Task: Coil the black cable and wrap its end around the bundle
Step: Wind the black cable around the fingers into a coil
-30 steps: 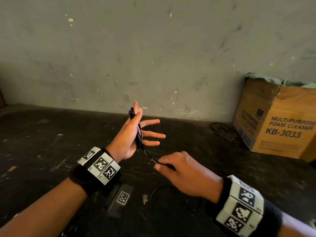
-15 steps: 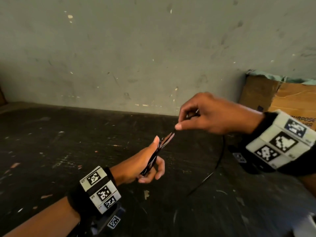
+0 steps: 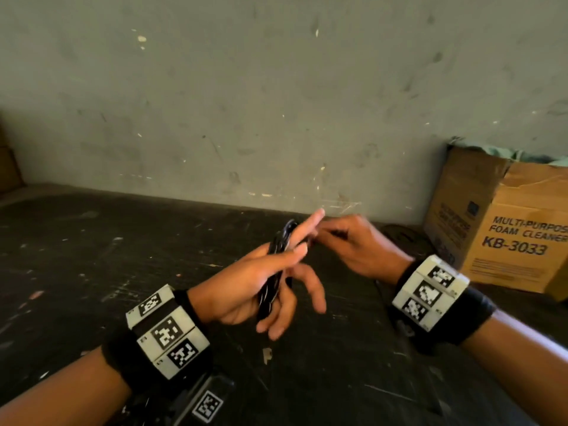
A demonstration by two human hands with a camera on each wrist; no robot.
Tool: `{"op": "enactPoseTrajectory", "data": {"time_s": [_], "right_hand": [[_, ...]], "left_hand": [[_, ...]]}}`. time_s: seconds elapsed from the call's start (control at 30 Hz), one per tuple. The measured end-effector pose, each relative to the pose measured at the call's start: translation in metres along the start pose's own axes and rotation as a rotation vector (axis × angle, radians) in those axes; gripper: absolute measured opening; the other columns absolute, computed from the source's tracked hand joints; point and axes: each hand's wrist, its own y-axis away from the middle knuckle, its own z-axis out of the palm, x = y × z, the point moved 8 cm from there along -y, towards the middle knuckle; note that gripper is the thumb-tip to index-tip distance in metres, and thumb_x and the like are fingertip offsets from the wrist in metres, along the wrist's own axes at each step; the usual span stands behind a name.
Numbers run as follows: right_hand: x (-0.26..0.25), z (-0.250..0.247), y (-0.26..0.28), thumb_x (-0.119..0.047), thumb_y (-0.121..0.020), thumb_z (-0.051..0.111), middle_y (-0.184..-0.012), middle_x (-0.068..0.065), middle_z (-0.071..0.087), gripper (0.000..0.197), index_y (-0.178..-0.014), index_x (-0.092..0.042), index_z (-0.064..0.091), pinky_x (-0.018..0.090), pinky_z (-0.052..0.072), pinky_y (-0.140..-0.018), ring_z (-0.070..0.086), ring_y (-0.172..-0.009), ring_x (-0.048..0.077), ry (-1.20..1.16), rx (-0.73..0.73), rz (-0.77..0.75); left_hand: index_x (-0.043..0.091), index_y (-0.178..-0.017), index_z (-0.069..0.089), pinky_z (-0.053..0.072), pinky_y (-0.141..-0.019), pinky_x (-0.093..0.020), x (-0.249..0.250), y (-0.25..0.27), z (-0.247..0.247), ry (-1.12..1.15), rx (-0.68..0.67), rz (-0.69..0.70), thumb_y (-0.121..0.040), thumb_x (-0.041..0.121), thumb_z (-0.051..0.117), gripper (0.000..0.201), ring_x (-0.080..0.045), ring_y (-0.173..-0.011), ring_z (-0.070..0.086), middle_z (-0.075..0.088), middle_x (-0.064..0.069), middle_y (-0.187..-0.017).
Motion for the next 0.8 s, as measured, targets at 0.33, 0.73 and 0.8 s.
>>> {"op": "enactPoseTrajectory", "data": {"time_s": [0.33, 0.73, 0.8], "right_hand": [[-0.03, 0.095, 0.029, -0.021, -0.099, 0.046, -0.069, -0.011, 0.057, 0.02, -0.113, -0.029, 0.058, 0.021, 0.047, -0.056, 0.056, -0.059, 0.001, -0.237, -0.251, 0.186], [-0.079, 0.077, 0.023, -0.021, -0.096, 0.053, -0.072, -0.013, 0.059, 0.014, -0.085, -0.021, 0.062, 0.03, 0.056, -0.076, 0.058, -0.066, 0.0, -0.088, -0.464, 0.116], [-0.084, 0.054, 0.017, -0.022, -0.094, 0.056, -0.065, -0.016, 0.06, 0.014, -0.082, -0.024, 0.062, 0.012, 0.045, -0.056, 0.055, -0.056, -0.005, -0.061, -0.452, 0.108]], "left_hand": [[0.056, -0.144, 0.011, 0.061, -0.054, -0.035, 0.033, -0.009, -0.031, -0.041, 0.284, 0.102, -0.094, 0.041, 0.036, 0.058, -0.024, -0.064, 0.073, 0.068, -0.019, -0.12], [0.07, -0.129, 0.012, 0.059, -0.063, -0.034, 0.003, 0.01, -0.052, -0.65, 0.365, -0.045, -0.09, 0.049, 0.036, 0.05, -0.015, -0.058, 0.068, 0.072, -0.015, -0.093], [0.062, -0.138, 0.019, 0.046, -0.038, -0.022, -0.011, 0.017, -0.053, -0.605, 0.326, -0.101, -0.088, 0.057, 0.033, 0.052, -0.011, -0.04, 0.055, 0.07, -0.022, -0.087]]}}
